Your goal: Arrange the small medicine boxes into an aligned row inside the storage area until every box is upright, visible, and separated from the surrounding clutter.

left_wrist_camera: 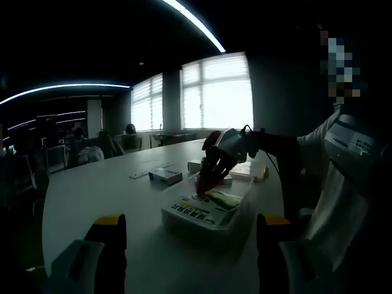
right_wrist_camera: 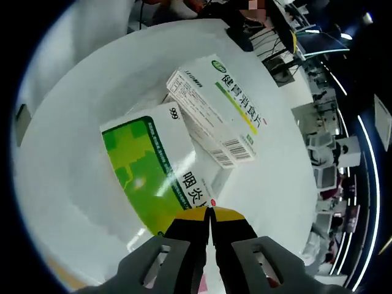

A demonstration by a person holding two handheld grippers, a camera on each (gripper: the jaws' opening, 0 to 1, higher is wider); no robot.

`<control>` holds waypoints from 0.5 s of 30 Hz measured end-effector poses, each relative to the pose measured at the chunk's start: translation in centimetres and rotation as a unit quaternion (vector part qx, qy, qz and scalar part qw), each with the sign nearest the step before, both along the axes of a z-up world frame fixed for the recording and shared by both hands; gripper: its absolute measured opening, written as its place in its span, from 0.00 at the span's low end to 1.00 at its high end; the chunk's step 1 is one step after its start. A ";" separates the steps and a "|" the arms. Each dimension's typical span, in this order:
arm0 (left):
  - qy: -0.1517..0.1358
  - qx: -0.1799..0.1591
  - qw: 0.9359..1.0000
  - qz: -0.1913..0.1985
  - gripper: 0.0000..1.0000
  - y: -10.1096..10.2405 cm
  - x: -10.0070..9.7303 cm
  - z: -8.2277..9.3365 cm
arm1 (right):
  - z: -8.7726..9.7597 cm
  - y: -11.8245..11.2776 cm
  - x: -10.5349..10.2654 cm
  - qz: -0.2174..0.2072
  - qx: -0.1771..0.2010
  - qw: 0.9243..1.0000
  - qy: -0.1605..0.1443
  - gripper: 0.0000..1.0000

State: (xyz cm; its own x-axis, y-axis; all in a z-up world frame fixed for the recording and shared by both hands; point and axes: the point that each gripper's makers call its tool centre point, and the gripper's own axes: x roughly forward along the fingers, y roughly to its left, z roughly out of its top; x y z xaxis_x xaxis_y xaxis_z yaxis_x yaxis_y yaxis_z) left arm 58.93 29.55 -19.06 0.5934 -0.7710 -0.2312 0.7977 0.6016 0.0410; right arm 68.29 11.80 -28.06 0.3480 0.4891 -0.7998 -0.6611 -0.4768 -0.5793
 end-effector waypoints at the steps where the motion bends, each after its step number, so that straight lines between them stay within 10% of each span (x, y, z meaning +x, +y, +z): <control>1: -0.002 0.000 1.000 0.000 0.87 0.0 0.0 0.1 | 0.4 -0.8 0.0 -0.016 -0.001 1.000 0.000 0.00; 8: 0.003 0.002 1.000 -0.003 0.87 -0.1 0.4 -0.5 | -0.1 -5.3 -3.5 -0.052 -0.040 0.996 0.055 0.00; 15: 0.002 -0.001 1.000 -0.010 0.87 -0.8 0.5 -0.4 | -2.2 -4.7 -3.7 -0.047 -0.061 0.995 0.065 0.00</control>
State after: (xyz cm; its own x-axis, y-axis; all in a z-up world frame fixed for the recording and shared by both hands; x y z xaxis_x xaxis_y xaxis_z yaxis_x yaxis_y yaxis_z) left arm 59.40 28.77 -19.42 0.5763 -0.7835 -0.2324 0.8103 0.5848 0.0377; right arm 64.60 7.14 -30.24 0.2769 0.3565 -0.8923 -0.7723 -0.4700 -0.4274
